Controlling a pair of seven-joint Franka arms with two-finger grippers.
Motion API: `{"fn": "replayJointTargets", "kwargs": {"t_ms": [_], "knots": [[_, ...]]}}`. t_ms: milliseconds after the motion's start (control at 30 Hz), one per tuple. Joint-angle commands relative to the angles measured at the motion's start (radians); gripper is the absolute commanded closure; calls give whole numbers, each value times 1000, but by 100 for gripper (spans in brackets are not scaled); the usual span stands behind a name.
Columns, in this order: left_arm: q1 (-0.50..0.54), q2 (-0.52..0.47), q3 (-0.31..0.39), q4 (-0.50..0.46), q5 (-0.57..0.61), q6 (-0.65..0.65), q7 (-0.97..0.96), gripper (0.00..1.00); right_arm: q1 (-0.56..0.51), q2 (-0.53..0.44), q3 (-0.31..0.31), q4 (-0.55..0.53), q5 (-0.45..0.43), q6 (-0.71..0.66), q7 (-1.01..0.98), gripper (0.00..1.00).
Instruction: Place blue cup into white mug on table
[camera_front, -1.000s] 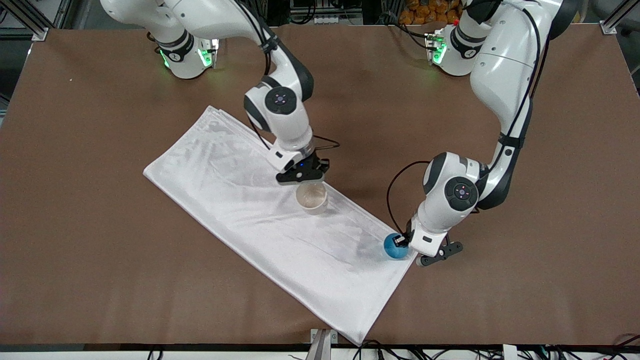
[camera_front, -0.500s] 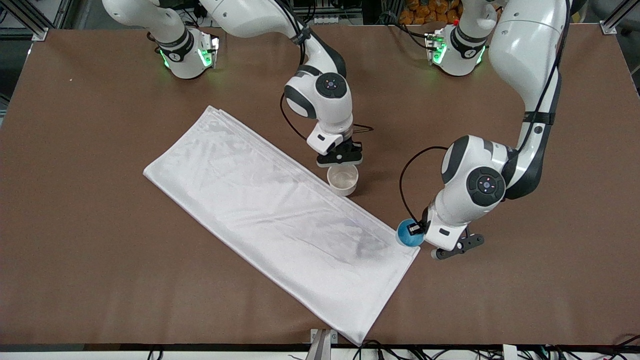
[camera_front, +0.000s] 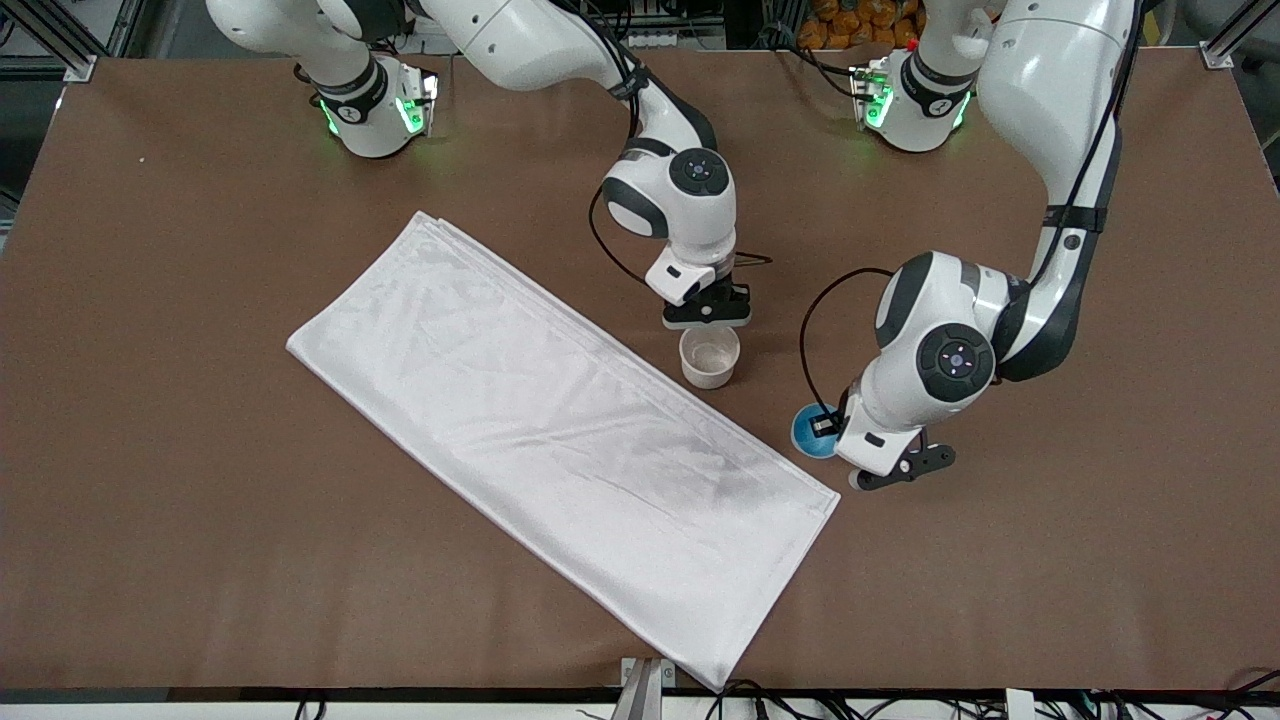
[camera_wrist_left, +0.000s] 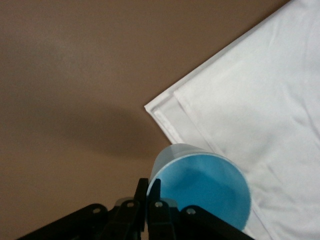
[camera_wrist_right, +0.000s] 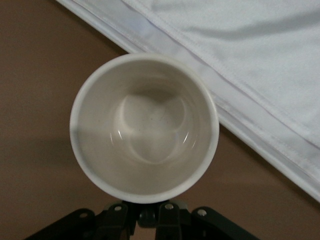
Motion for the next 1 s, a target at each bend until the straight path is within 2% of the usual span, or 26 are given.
{"fn": "replayJointTargets", "kwargs": {"t_ms": [0,67,100,133,167,333,533,733,967], "knots": [[-20,-119,0,-134,16,-7,9,100,10,36,-7,51,-16,-8,40,77],[-23,-149,-2,-165,16,-5,7,100,14,35,-7,52,-16,-8,49,75],[-23,-166,-3,-185,16,-4,7,100,14,35,-7,57,-16,-8,55,64],[-23,-180,-9,-200,16,-1,7,100,14,33,-7,60,-16,-8,63,40],[-21,-195,-18,-219,16,2,5,100,14,31,-7,62,-18,-11,79,0],[-23,-232,-35,-266,16,18,-5,100,13,-1,-7,60,-16,-24,93,0],[-21,-231,-86,-260,11,58,-79,100,10,-54,-7,58,-15,-134,93,0],[-26,-222,-130,-259,7,123,-160,100,-4,-137,-9,48,-15,-258,61,0],[-60,-199,-132,-254,11,156,-200,100,-65,-278,-7,-7,-12,-359,-49,0]]}}
